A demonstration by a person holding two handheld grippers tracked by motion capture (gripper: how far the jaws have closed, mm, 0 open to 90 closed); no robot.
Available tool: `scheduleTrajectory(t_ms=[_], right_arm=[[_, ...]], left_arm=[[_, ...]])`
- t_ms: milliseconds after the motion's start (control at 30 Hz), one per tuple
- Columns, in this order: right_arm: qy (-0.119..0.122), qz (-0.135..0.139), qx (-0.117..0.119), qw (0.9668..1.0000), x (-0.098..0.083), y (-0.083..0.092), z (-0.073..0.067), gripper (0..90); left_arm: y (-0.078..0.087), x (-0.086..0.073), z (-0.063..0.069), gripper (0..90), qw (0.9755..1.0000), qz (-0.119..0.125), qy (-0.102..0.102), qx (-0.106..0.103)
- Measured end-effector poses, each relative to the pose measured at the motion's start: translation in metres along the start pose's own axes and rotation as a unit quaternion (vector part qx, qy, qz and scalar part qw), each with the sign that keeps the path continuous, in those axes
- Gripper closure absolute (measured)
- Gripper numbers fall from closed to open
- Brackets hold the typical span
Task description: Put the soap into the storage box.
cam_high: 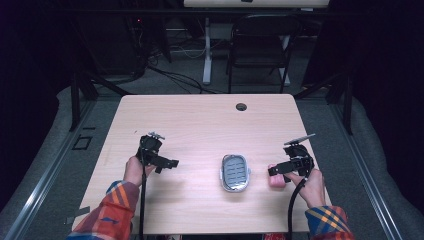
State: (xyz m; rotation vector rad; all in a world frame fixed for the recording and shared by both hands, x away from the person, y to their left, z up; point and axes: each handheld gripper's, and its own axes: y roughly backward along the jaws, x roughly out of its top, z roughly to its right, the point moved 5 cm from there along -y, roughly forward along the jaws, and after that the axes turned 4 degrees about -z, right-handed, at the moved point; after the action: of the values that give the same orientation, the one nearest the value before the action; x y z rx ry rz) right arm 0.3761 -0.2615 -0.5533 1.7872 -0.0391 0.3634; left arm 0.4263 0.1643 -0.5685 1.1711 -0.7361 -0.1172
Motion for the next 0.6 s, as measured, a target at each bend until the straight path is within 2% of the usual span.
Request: scheduleTrajectory(t_ms=[133,167,233,300,333,400,600], right_arm=[[-0.002,-0.010,0.000,1.0000,0.002,-0.007,-0.002,0.0],[-0.006,-0.005,0.000,1.0000,0.003,-0.009,-0.003,0.0],[0.000,-0.022,-0.002,0.9998,0.004,-0.011,-0.003,0.0],[-0.006,-0.020,-0.004,0.9998,0.005,-0.016,-0.004,0.0],[-0.003,-0.030,-0.009,0.9995,0.006,-0.017,-0.003,0.0],[-0.008,-0.030,-0.012,0.9994,0.007,-0.021,-0.003,0.0],[-0.003,-0.050,-0.018,0.9986,0.010,-0.029,-0.004,0.0]], left_arm=[[0.000,0.000,0.001,0.0,1.0000,0.000,0.001,-0.001],[0.000,0.000,0.001,0.0,1.0000,0.000,0.001,-0.001],[0.000,0.000,0.001,0.0,1.0000,0.000,0.001,-0.001],[0.000,0.000,0.001,0.0,1.0000,-0.001,0.001,-0.001],[0.000,0.000,0.001,0.0,1.0000,-0.001,0.000,-0.002],[0.000,0.000,0.001,0.0,1.0000,-0.001,0.000,-0.002],[0.000,0.000,0.001,0.0,1.0000,-0.001,-0.001,-0.003]])
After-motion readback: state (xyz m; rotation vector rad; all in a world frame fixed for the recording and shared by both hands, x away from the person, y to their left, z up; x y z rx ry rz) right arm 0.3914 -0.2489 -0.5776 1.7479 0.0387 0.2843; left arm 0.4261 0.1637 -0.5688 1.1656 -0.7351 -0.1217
